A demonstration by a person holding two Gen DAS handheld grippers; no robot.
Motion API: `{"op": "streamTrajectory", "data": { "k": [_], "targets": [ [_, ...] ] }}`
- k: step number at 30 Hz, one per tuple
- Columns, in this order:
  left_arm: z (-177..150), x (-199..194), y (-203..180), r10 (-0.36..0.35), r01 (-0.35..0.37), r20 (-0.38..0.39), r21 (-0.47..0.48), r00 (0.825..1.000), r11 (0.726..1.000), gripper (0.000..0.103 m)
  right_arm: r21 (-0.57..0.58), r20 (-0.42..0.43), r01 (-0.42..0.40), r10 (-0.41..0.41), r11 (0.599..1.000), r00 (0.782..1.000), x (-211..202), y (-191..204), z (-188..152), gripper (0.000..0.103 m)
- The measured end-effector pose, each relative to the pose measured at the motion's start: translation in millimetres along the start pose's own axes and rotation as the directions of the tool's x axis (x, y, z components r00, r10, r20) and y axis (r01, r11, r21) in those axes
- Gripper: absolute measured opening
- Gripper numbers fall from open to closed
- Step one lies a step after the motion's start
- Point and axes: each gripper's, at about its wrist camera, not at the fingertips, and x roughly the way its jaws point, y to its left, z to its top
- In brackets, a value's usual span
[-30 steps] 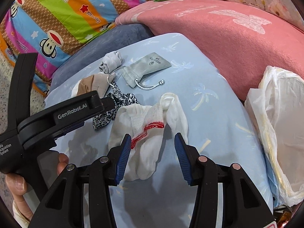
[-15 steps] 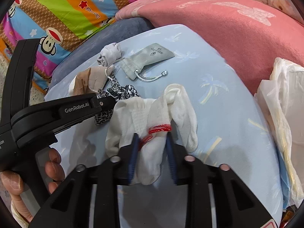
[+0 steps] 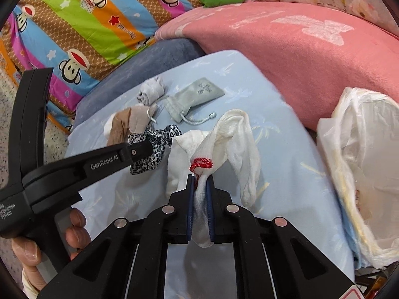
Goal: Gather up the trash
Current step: 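Grasp the white glove with the right gripper while the left grasps the leopard-print scarf, then carry leopard scarf and white glove into the bagged bin and open both grippers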
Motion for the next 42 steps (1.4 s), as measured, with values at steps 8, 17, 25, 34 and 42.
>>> {"op": "streamTrajectory", "data": {
  "k": [8, 17, 25, 34, 42],
  "targets": [
    [-1, -19, -44, -0.035, 0.033, 0.035, 0.066, 0.999, 0.997, 0.012, 0.047, 0.085, 0.024, -0.028, 0.999, 0.996, -44, -35, 11, 0.008],
    [-11, -29, -109, -0.090, 0.081, 0.044, 0.177, 0.995, 0.981, 0.012, 0.131, 0.163, 0.064, -0.085, 0.989, 0.983, -93, -93, 13, 0.008],
    [-25, -29, -164, -0.135, 0.125, 0.017, 0.282, 0.991, 0.951, 0.012, 0.214, 0.212, 0.094, -0.140, 0.972, 0.967, -129, -142, 9, 0.008],
    [-39, -27, -206, -0.168, 0.159, -0.006, 0.354, 0.986, 0.922, 0.014, 0.271, 0.232, 0.118, -0.184, 0.955, 0.955, -155, -180, -3, 0.009],
    [-45, -24, -224, -0.177, 0.172, -0.023, 0.380, 0.984, 0.909, 0.016, 0.296, 0.237, 0.129, -0.203, 0.946, 0.950, -163, -194, -8, 0.011]
  ]
}}
